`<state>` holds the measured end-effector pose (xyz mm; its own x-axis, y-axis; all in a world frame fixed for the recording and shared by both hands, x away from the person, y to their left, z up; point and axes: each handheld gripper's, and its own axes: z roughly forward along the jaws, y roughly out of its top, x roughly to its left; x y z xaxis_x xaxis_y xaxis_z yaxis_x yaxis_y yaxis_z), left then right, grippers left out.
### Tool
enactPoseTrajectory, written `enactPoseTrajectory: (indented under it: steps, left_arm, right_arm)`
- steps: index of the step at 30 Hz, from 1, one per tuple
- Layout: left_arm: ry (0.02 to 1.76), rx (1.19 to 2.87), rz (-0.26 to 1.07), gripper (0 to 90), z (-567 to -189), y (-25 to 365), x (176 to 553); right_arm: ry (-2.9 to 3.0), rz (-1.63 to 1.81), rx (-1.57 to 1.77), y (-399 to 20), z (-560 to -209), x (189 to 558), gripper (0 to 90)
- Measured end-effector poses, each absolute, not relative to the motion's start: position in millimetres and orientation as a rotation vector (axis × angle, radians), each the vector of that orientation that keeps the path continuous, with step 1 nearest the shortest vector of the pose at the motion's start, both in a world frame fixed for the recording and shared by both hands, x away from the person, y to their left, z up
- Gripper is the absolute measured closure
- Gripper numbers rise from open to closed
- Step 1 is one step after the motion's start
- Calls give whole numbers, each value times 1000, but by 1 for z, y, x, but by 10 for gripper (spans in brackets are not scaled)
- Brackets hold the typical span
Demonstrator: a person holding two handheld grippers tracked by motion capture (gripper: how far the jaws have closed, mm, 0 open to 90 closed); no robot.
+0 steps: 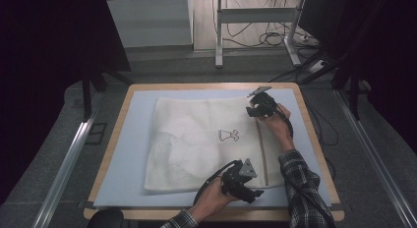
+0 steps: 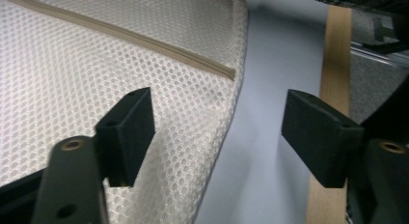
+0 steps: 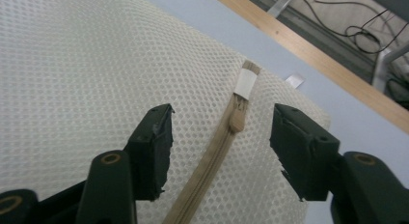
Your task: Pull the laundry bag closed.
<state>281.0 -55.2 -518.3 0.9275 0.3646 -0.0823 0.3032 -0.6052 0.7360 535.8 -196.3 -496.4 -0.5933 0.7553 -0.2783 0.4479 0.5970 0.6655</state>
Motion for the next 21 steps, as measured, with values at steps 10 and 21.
enactPoseTrajectory:
  steps: [10, 21]
  left_arm:
    - [489, 2241, 50, 105, -515, -47, 280]
    - [492, 2290, 100, 31, -512, -36, 273]
  right_arm:
    - [2310, 846, 1020, -208, -490, 525, 280]
    - [2330, 900, 999, -215, -484, 510, 181]
